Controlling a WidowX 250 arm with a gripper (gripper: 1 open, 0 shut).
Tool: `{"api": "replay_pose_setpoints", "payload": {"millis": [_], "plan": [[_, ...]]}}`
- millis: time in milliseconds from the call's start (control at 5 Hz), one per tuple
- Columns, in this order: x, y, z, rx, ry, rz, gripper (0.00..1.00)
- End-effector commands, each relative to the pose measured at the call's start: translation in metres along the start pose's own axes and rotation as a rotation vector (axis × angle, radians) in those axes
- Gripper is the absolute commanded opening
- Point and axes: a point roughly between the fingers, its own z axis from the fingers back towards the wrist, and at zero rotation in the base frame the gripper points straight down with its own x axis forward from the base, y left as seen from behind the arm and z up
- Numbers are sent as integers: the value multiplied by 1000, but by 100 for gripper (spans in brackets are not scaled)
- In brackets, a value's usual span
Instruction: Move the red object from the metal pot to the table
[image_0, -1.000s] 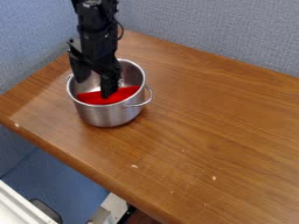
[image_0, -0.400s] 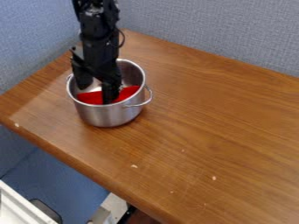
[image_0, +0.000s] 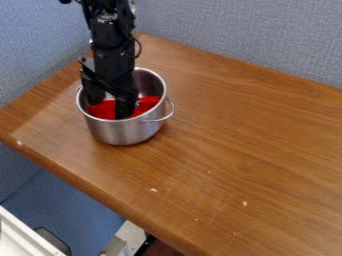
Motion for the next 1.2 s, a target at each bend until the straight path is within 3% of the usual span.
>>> {"api": "replay_pose_setpoints", "payload": {"millis": [0, 1000], "plan": [[-1, 4, 0, 9, 0, 9, 100], [-1, 2, -11, 0, 22, 13, 100]]}}
